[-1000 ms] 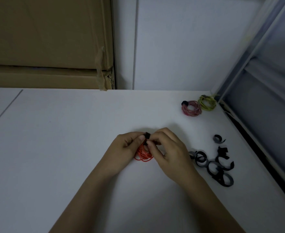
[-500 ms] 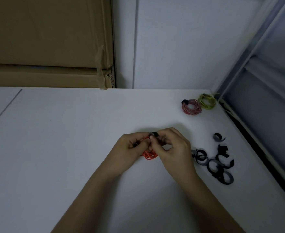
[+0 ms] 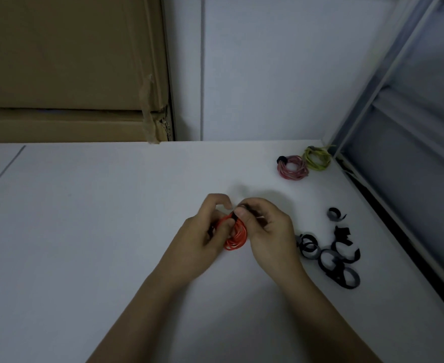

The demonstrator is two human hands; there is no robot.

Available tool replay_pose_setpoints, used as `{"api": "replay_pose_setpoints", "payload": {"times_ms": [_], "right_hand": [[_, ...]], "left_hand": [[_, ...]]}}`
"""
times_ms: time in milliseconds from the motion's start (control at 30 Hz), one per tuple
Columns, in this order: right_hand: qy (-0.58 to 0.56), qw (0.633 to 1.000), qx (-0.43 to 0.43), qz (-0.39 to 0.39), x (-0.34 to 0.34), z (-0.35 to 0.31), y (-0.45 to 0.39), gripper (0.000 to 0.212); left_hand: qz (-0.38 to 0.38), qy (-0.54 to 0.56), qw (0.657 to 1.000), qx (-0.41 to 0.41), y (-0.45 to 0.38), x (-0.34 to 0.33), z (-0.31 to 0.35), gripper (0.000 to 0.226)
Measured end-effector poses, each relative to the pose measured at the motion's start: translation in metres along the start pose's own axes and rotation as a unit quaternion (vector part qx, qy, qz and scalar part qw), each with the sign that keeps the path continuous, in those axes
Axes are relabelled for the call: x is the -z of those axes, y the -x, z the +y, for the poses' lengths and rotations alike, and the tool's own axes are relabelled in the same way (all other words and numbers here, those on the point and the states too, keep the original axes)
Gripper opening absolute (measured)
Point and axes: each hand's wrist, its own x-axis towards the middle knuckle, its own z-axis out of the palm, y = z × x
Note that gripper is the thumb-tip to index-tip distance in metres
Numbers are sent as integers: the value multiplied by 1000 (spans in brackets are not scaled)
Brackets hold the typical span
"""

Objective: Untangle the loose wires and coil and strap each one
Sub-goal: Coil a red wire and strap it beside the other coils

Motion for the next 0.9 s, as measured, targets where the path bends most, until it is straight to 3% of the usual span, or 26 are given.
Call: {"api": "replay_pose_setpoints", "payload": {"times_ms": [100,233,467,667,900], "right_hand": [[-21,1000,-18,1,-1,-2,-1,25],[-34,999,-20,1,0,-5,0,23],[9,999,-11,38,-2,0,4,14],[130,984,118,36,-4,3,5,13],[143,972,186,-32,0,2,2,20]], "left_hand": [[15,-50,998,-27,0,-2,-1,12],[46,-37,998,-25,-1,-4,0,8],[50,-1,998,23,-1,-5,0,20],[85,114,984,111,-4,-6,1,9],[115,240,951,160,-8,2,2,6]]}}
